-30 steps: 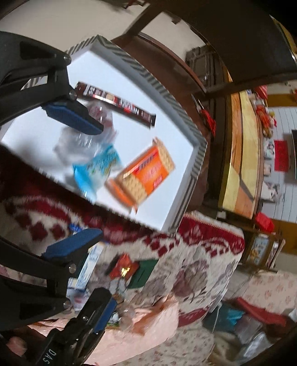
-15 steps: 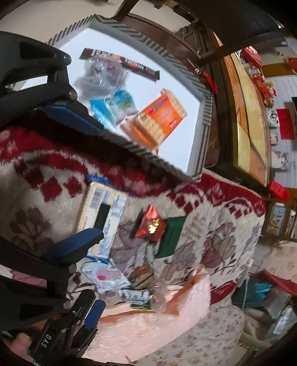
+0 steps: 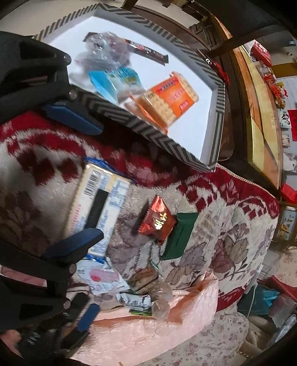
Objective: Organize snacks
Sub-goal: 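Move both tools back toward the remaining snacks on the blanket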
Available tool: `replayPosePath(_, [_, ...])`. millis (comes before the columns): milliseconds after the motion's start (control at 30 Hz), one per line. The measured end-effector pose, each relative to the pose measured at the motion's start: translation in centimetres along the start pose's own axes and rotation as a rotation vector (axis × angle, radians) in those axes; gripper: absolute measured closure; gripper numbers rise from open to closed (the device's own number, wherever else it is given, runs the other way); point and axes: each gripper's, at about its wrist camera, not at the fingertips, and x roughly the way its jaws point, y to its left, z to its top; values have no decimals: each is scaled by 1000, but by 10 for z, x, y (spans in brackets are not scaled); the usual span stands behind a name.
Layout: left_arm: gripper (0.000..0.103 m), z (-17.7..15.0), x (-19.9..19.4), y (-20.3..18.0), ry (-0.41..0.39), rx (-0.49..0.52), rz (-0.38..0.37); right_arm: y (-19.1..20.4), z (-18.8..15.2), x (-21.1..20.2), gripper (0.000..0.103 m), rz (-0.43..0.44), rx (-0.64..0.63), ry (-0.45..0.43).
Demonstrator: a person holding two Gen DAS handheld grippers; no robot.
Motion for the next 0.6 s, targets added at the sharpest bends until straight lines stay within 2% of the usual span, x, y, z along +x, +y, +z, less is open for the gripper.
replayPosePath(267, [18,21,33,-23,50,-52,20,-6,-3,-1,44,10,21,12])
replayPosePath(433, [17,15,44,-41,82,49,69,-11,-2,-3,44,10,30,15])
replayPosePath(600, [14,-13,30,-26,138,138,7,-12,1,-2,44,26,34,28])
